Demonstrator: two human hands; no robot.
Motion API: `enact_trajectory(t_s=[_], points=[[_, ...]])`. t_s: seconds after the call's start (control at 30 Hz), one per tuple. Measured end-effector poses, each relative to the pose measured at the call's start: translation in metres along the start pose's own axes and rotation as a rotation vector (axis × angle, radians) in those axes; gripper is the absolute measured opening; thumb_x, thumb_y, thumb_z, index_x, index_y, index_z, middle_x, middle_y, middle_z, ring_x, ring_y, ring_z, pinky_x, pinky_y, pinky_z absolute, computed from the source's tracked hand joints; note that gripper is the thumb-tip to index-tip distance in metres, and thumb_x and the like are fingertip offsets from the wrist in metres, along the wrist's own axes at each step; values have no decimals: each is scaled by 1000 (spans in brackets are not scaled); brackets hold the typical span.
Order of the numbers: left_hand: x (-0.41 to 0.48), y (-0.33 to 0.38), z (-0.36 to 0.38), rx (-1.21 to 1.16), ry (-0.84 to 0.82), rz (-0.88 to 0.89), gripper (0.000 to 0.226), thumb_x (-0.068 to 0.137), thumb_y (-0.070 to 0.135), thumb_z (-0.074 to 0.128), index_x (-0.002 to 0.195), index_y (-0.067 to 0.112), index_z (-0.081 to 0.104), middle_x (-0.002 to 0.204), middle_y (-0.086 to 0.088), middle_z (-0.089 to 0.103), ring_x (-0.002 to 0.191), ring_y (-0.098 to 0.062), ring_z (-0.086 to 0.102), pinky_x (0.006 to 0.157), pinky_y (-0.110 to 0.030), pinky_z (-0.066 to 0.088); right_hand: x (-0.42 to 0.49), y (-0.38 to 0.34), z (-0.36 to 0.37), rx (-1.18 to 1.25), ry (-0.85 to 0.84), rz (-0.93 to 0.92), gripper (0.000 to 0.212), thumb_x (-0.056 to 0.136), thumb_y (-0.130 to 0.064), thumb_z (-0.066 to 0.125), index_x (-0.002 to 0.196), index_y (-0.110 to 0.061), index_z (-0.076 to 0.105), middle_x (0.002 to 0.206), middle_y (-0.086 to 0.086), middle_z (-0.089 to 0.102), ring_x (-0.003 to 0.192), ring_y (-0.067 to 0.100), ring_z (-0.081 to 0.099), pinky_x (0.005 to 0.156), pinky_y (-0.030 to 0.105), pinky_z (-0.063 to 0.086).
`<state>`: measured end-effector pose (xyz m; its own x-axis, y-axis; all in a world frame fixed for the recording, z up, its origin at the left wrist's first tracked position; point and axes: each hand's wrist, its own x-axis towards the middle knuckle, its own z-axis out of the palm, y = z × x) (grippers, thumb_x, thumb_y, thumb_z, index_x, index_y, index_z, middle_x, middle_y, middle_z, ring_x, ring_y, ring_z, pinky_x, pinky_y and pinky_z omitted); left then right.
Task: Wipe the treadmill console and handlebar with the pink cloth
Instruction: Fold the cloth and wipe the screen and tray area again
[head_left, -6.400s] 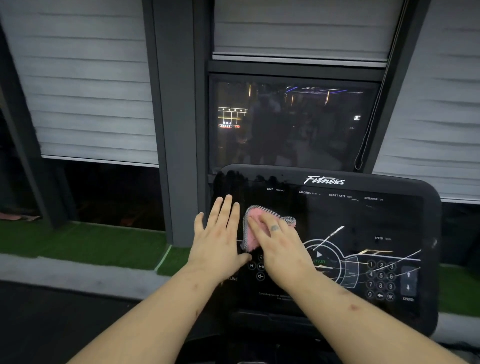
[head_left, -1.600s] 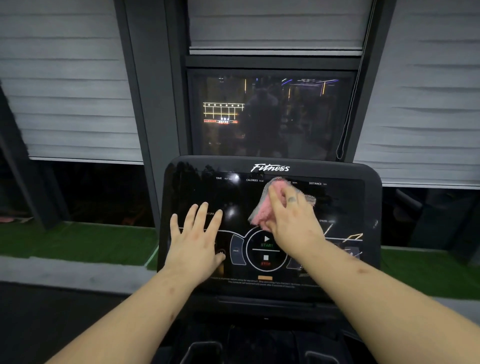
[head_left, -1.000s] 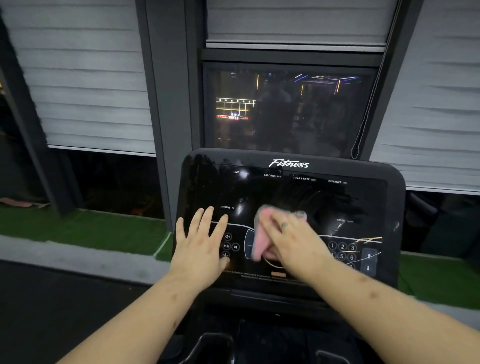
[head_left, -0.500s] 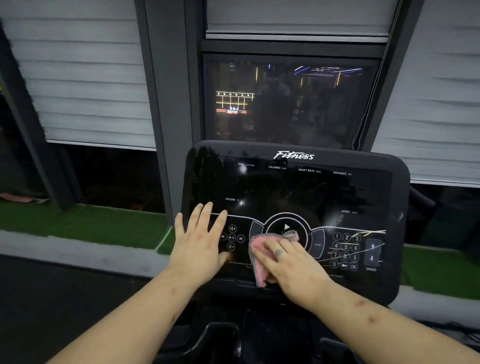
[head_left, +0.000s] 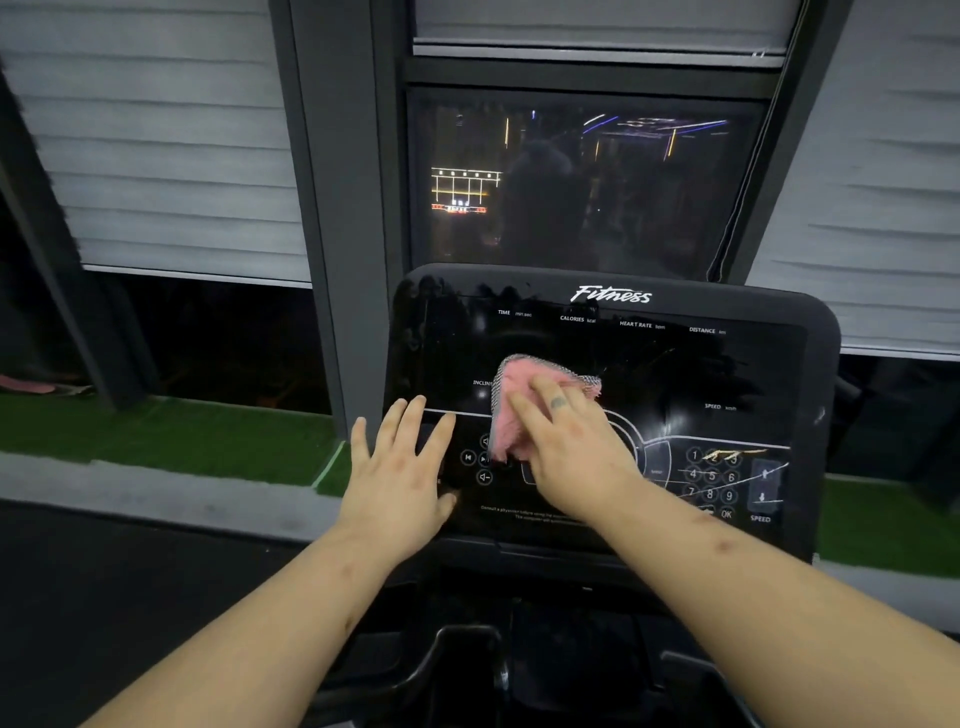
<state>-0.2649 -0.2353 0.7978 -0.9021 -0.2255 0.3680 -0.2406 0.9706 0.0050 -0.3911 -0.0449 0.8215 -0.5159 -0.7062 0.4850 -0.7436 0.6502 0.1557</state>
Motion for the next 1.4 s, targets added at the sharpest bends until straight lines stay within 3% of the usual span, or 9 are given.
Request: enact_trajectory(t_s=[0.1, 0.23, 0.37, 0.47, 0.73, 0.97, 1.13, 1.27, 1.4], points=[[-2, -7, 1, 9, -22, 8, 90, 96, 55, 58, 164, 32, 4, 172, -9, -6, 159, -28, -7, 125, -61, -3, -25, -16, 11, 4, -124, -78, 79, 80, -25, 76, 153, -17, 46, 151, 17, 43, 128, 38, 48, 105, 55, 47], [-3, -15, 5, -12, -13, 30, 86, 96, 53, 55, 164, 32, 7, 172, -9, -4, 159, -28, -6, 125, -60, -3, -60, -24, 32, -29, -213, -125, 82, 70, -19, 69, 149, -17, 50, 132, 14, 51, 112, 33, 57, 94, 48, 56], [-4, -23, 13, -33, 35, 53, 83, 91, 49, 62, 162, 29, 24, 171, -11, 12, 158, -29, 8, 126, -63, 7, -73, -32, 32, -53, -372, -112, 80, 83, -19, 42, 161, -18, 29, 141, 14, 49, 126, 36, 47, 109, 49, 39], [-5, -25, 12, -39, 14, 67, 81, 95, 44, 57, 164, 30, 16, 172, -9, 5, 159, -28, 2, 126, -61, 2, -66, -46, 20, -56, -452, -94, 82, 92, -17, 47, 165, -19, 10, 153, 11, 39, 139, 34, 34, 120, 48, 25], [-3, -30, 2, -58, -18, 126, 82, 97, 53, 48, 165, 34, 6, 173, -6, -6, 159, -24, -10, 126, -59, -6, -28, -85, 13, 22, -348, 110, 84, 94, -22, 51, 165, -23, 6, 156, 13, 29, 139, 32, 30, 119, 44, 25], [-9, -25, 7, -69, -36, 157, 84, 95, 55, 49, 165, 34, 6, 173, -7, -7, 159, -25, -10, 126, -59, -8, -63, -85, 19, 38, -457, 134, 89, 90, -21, 54, 165, -26, 7, 158, 12, 26, 142, 30, 27, 123, 44, 24], [-11, -13, 7, -79, -20, 157, 85, 96, 59, 47, 165, 35, 4, 173, -7, -6, 159, -24, -11, 126, -58, -9, -62, -71, 15, 36, -302, 196, 64, 101, -44, 40, 161, -26, 32, 156, 16, 37, 143, 35, 39, 120, 49, 34], [-6, -4, 1, -75, -9, 127, 82, 98, 59, 43, 164, 35, 2, 173, -6, -8, 159, -25, -11, 126, -58, -8, -31, -45, -10, -7, -262, 281, 75, 102, -66, 23, 166, -29, 7, 172, 15, -1, 158, 38, 5, 127, 51, 5], [0, 9, -3, -80, -2, 95, 81, 98, 61, 41, 164, 35, 2, 173, -6, -6, 159, -24, -10, 127, -58, -6, -13, -10, -17, -43, -200, 310, 75, 100, -69, 12, 164, -35, -8, 171, 7, -20, 159, 28, -14, 128, 52, 3]])
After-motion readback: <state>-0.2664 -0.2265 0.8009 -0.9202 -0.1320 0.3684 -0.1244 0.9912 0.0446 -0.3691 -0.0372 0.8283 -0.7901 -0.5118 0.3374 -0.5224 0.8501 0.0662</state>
